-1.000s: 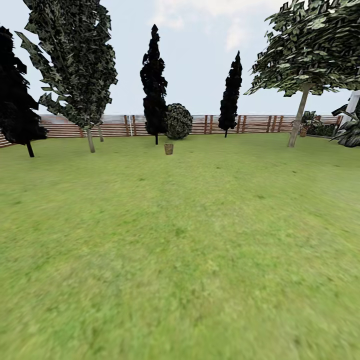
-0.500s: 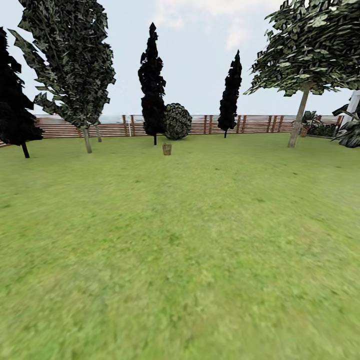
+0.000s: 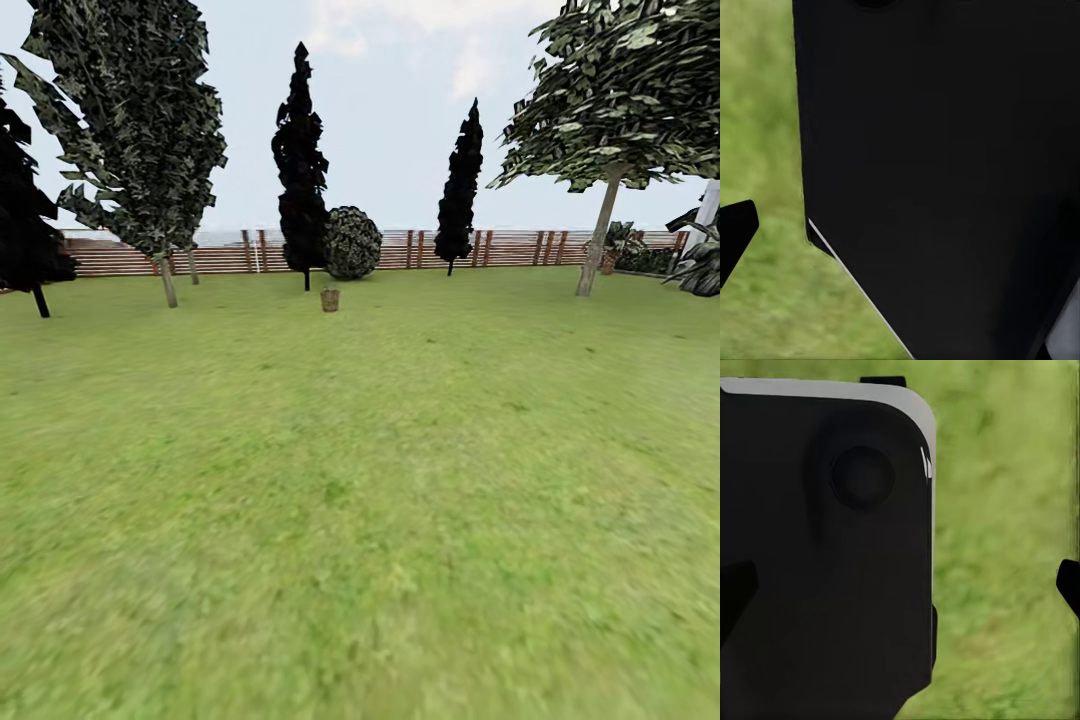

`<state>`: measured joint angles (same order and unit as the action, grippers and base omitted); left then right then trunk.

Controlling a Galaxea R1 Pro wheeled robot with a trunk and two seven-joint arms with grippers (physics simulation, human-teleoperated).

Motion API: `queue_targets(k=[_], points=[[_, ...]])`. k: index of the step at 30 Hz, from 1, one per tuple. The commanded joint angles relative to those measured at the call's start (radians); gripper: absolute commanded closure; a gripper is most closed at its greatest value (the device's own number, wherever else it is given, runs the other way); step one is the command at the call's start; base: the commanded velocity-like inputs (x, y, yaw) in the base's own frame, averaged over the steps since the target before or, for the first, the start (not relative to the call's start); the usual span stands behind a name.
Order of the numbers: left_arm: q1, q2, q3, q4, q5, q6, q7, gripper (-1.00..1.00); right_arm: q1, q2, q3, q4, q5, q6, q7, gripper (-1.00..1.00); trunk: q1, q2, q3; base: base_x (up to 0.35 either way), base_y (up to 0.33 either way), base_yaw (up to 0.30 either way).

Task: Take the three Easter eggs out of the wicker basket on the lawn in the garden, then place them on the lawn next to a single tree (choose any tree) so that all three eggs are next to the same tree and none are left in the basket.

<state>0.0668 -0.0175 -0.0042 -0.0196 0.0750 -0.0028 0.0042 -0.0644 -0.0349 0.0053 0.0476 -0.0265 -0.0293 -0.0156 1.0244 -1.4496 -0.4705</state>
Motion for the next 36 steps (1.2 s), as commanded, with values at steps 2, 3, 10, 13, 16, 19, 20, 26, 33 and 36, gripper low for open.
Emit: queue_targets(k=[2,3,10,13,16,19,20,26,33,36], points=[[0.001,-0.001,-0.001,-0.003,0.008,0.000,0.000,-1.00,-0.002,0.001,0.001,0.003,-0.003,-0.003,-0.001,-1.00,0.001,0.000,-0.001,0.312,-0.194,0.000],[0.001,0.000,-0.002,-0.003,0.008,0.000,0.000,-1.00,-0.002,0.001,0.001,0.003,-0.003,-0.003,-0.001,-1.00,0.001,0.000,-0.001,0.312,-0.194,0.000],[0.001,0.000,-0.001,-0.002,0.008,0.000,-0.001,-1.00,-0.002,0.003,0.001,0.003,-0.003,-0.003,-0.001,-1.00,0.001,0.000,-0.001,0.312,-0.194,0.000],[0.001,0.000,-0.001,-0.002,0.008,0.000,-0.001,-1.00,-0.002,0.003,0.001,0.003,-0.003,-0.003,-0.001,-1.00,0.001,0.000,-0.001,0.312,-0.194,0.000],[0.001,0.000,-0.001,-0.002,0.008,0.000,-0.001,-1.00,-0.002,0.003,0.001,0.003,-0.003,-0.004,-0.001,-1.00,0.001,0.000,-0.001,0.312,-0.194,0.000],[0.001,0.001,-0.001,-0.002,0.008,0.000,-0.001,-1.00,-0.002,0.003,0.001,0.003,-0.003,-0.004,-0.001,-1.00,0.001,0.000,-0.001,0.312,-0.194,0.002],[0.001,0.001,-0.001,-0.002,0.008,0.000,-0.001,-1.00,-0.002,0.003,0.001,0.003,-0.003,-0.004,-0.001,-1.00,0.001,0.000,-0.001,0.312,-0.194,0.032],[0.001,0.000,-0.001,-0.002,0.008,0.000,-0.001,-1.00,-0.002,0.003,0.001,0.003,-0.003,-0.004,-0.001,-1.00,0.001,0.000,-0.001,0.312,-0.194,0.085],[0.001,-0.001,-0.001,-0.002,0.008,0.000,-0.001,-1.00,-0.002,0.003,0.001,0.003,-0.003,-0.004,-0.001,-1.00,0.001,0.000,-0.001,0.312,-0.194,0.181],[0.001,-0.001,-0.001,-0.002,0.008,0.000,-0.001,-1.00,-0.002,0.003,0.001,0.003,-0.003,-0.004,-0.001,-1.00,0.001,0.000,-0.001,0.312,-0.194,0.147]])
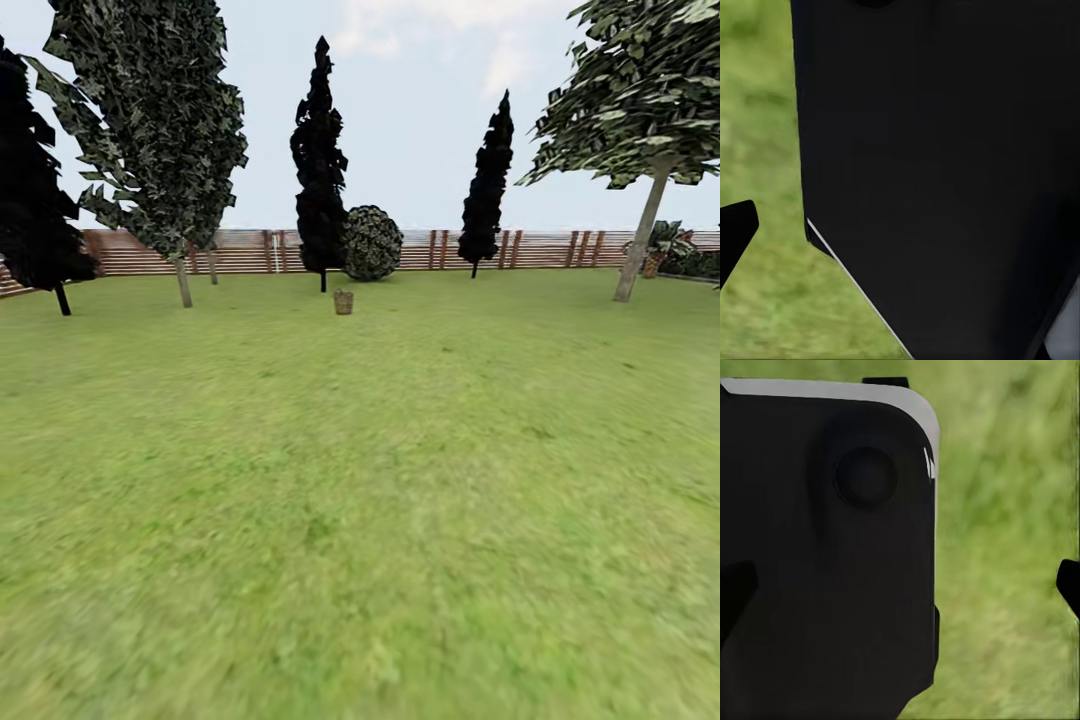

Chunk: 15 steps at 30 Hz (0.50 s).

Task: Take the three Easter eggs out of the wicker basket on the lawn in the garden, then place them on the lawn next to a single tree (choose any tree) so that all three eggs are next to the same tree and none are left in the basket.

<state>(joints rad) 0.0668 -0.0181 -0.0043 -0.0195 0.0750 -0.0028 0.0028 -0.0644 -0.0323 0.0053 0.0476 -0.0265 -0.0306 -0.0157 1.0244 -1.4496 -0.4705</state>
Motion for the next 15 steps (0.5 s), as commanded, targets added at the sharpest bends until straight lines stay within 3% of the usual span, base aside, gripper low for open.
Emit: queue_targets(k=[1,15], points=[[0.001,0.000,-0.001,-0.002,0.008,0.000,0.000,-1.00,-0.002,0.000,0.001,0.003,-0.003,-0.003,-0.001,-1.00,0.001,0.000,-0.001,0.312,-0.194,0.108],[0.001,0.000,-0.002,-0.002,0.008,0.000,0.000,-1.00,-0.002,0.000,0.001,0.003,-0.003,-0.003,-0.001,-1.00,0.001,0.000,-0.001,0.312,-0.194,0.096]])
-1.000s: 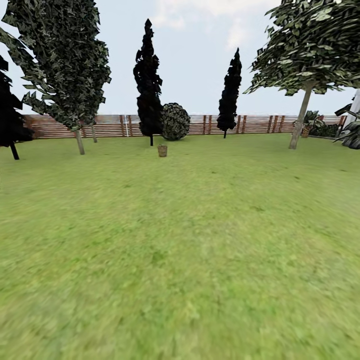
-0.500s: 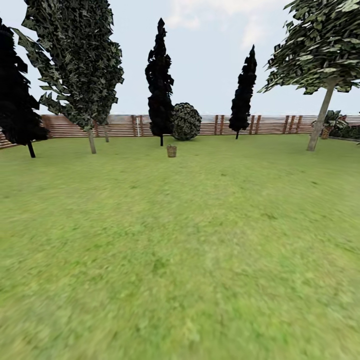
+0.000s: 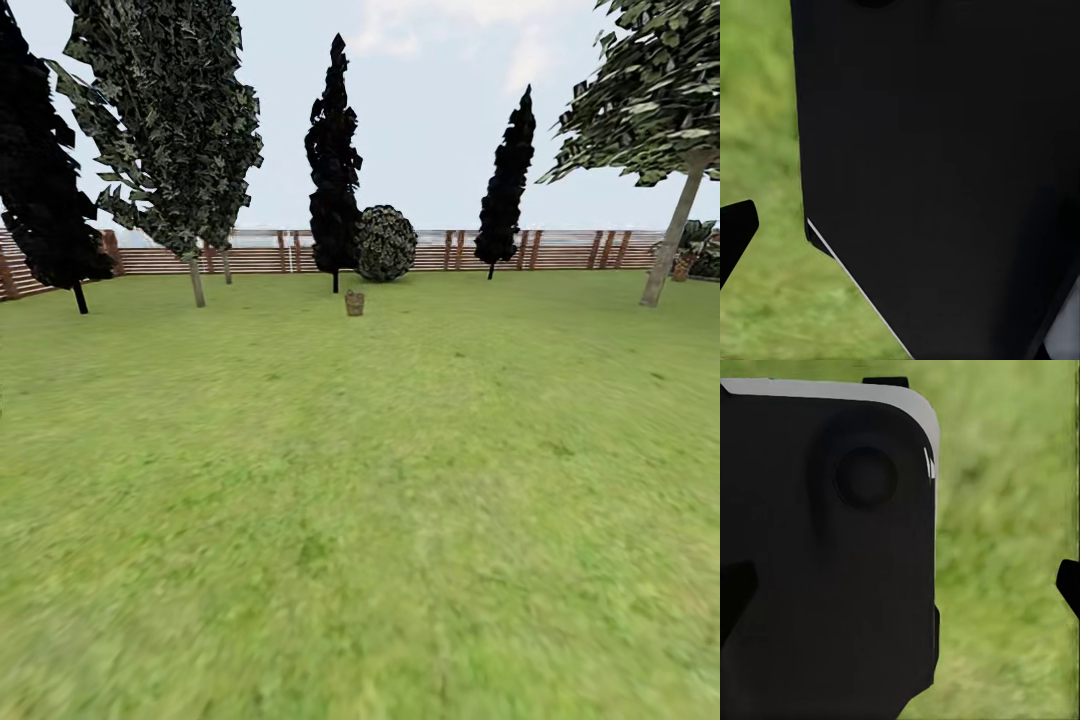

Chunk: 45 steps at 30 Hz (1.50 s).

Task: Take the three Easter eggs out of the wicker basket on the lawn in the garden, then place them on the lawn next to a single tree (choose any tree) so that all three eggs are next to the same tree and none are left in the basket.

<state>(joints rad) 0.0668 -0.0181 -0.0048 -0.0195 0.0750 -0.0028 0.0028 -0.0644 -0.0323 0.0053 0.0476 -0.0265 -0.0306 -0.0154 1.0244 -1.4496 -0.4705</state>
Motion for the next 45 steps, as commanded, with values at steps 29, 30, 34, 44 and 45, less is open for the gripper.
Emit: queue_targets(k=[29,30,34,44,45], points=[[0.001,0.000,-0.001,-0.002,0.008,0.000,0.000,-1.00,-0.002,0.002,0.001,0.003,-0.003,-0.005,0.000,-1.00,0.001,0.000,-0.001,0.313,-0.194,0.086],[0.001,0.000,-0.001,-0.002,0.008,0.000,0.000,-1.00,-0.002,0.001,0.001,0.003,-0.003,-0.005,0.000,-1.00,0.001,0.000,-0.001,0.313,-0.194,0.070],[0.001,0.000,-0.001,-0.002,0.008,0.000,0.000,-1.00,-0.002,0.002,0.001,0.003,-0.003,-0.003,-0.001,-1.00,0.001,0.000,-0.001,0.312,-0.194,0.070],[0.001,0.000,-0.001,-0.002,0.008,0.000,0.000,-1.00,-0.002,0.000,0.001,0.003,-0.003,-0.004,-0.001,-1.00,0.001,0.000,-0.001,0.312,-0.194,0.070],[0.001,0.000,-0.001,-0.002,0.008,0.000,0.000,-1.00,-0.002,0.000,0.001,0.003,-0.003,-0.003,0.000,-1.00,0.001,0.000,-0.001,0.312,-0.194,0.070]])
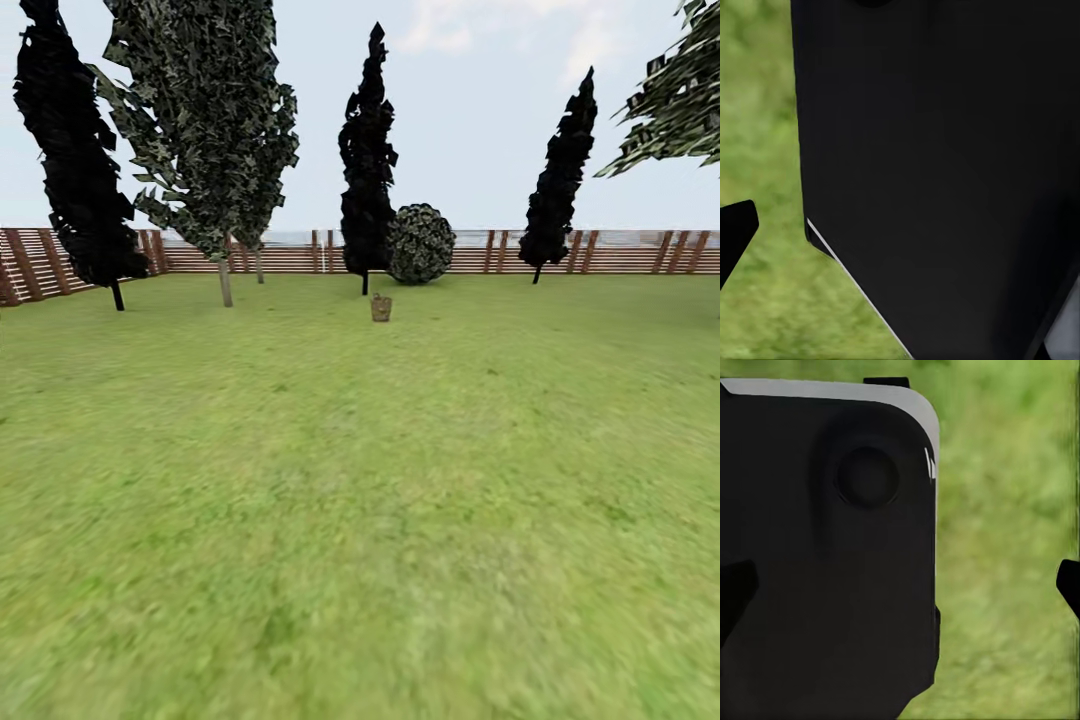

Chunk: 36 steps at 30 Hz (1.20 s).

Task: Take the three Easter eggs out of the wicker basket on the lawn in the garden, then place them on the lawn next to a single tree (choose any tree) so that all three eggs are next to the same tree and none are left in the basket.

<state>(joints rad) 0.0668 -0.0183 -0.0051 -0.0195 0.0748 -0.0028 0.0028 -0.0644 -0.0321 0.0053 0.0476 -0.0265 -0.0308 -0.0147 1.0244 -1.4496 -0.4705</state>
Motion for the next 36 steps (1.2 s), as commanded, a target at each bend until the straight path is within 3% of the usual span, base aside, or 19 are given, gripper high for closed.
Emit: queue_targets(k=[1,36], points=[[0.001,0.000,-0.001,-0.002,0.008,0.000,0.000,-1.00,-0.002,0.000,0.001,0.003,-0.003,-0.003,-0.001,-1.00,0.001,0.000,-0.001,0.312,-0.194,0.070],[0.001,0.000,-0.001,-0.002,0.007,0.003,-0.003,-1.00,-0.002,-0.003,-0.001,0.003,-0.005,-0.005,0.001,-1.00,0.001,0.000,-0.001,0.312,-0.194,0.060]])
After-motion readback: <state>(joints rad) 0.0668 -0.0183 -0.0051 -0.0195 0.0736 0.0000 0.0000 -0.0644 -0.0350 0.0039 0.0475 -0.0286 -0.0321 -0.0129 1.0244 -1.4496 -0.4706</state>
